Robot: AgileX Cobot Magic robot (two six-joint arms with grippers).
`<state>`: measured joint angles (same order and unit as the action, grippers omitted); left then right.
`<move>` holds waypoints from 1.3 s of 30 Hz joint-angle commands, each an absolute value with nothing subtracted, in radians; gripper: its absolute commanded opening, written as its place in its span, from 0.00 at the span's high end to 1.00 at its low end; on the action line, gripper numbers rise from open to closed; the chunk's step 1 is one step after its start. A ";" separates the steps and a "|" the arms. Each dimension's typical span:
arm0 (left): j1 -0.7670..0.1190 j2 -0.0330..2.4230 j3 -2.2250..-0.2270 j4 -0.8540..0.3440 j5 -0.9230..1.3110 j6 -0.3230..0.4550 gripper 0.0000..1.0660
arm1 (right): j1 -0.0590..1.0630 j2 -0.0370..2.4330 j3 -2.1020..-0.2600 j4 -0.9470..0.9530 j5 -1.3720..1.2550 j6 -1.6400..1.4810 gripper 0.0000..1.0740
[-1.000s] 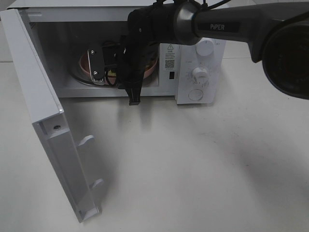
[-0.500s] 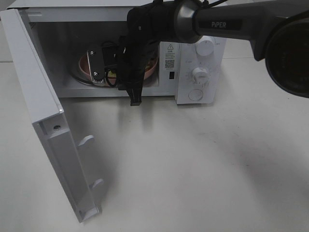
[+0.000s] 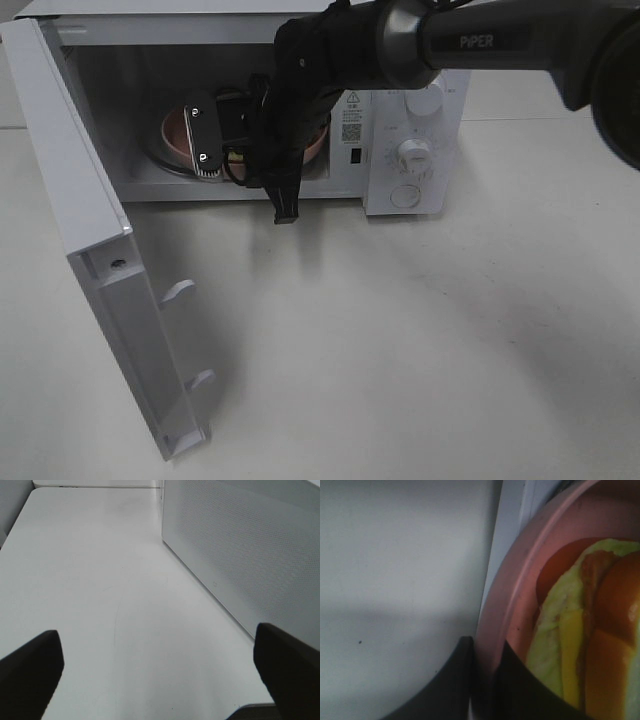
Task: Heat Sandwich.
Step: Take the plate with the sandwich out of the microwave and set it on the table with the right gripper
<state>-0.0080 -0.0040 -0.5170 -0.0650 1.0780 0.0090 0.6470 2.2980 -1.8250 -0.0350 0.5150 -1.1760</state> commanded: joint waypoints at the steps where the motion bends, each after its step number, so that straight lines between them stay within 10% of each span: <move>1: -0.001 -0.011 -0.515 -0.061 1.071 0.010 0.08 | 0.642 2.227 -1.739 -0.047 0.451 -1.221 1.00; 39: -0.001 -0.011 -0.515 -0.061 1.071 0.009 0.08 | 0.681 1.725 -0.997 -0.053 0.119 -1.494 1.00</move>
